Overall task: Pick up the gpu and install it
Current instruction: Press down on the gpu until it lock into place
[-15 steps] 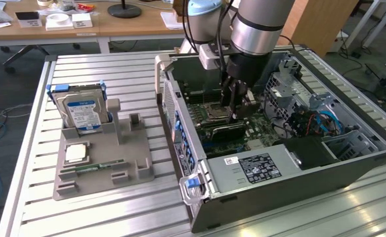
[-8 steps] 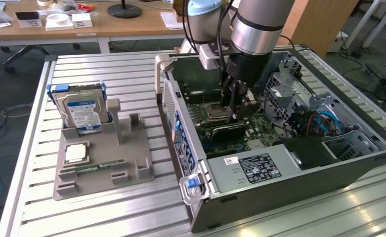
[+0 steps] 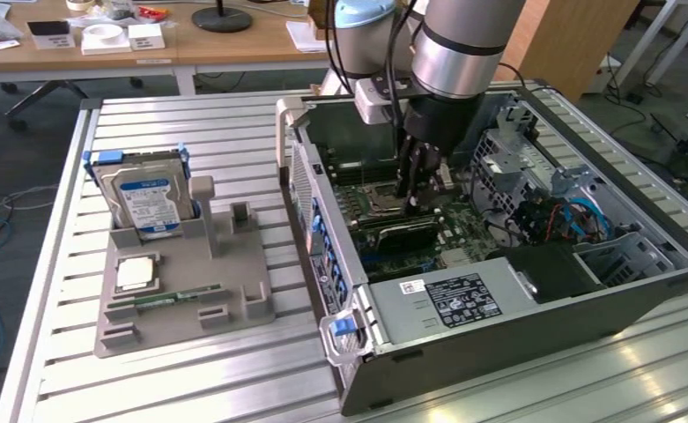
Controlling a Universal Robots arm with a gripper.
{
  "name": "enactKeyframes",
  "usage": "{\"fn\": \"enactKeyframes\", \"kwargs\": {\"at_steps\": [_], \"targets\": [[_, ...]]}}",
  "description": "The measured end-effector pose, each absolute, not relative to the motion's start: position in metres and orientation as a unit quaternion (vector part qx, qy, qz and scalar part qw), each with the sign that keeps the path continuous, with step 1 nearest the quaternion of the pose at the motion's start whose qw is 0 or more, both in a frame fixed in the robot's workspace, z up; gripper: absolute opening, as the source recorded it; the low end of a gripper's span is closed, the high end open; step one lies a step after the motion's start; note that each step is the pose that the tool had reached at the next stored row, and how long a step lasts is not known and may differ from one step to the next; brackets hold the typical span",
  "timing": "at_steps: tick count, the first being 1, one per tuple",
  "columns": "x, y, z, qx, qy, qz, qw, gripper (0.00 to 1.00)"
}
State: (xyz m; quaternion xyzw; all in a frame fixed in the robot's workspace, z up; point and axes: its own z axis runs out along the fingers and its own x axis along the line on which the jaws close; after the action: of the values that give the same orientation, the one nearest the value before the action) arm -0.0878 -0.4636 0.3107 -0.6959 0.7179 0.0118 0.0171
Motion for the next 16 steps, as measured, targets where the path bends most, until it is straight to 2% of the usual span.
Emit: {"fn": "enactKeyframes", "kwargs": {"at_steps": [1,4,5,6,8,16], "targets": [[-0.0878,-0.4636,0.3107,-0.696,0.718,0.012,0.017,0.38],[-0.0878,-0.4637,0.3107,-0.696,0.718,0.012,0.017,0.2],[-0.0878,-0.4636,0.3107,-0.696,0.718,0.012,0.017,0.2],[-0.0878,-0.4637,0.3107,-0.696,0.718,0.012,0.017,0.15],[-0.0878,-0.4636,0.3107,-0.696,0.718,0.012,0.017,0.11],[-0.0864,-0.4637,0.3106,-0.696,0.718,0.012,0.017,0.11]]}}
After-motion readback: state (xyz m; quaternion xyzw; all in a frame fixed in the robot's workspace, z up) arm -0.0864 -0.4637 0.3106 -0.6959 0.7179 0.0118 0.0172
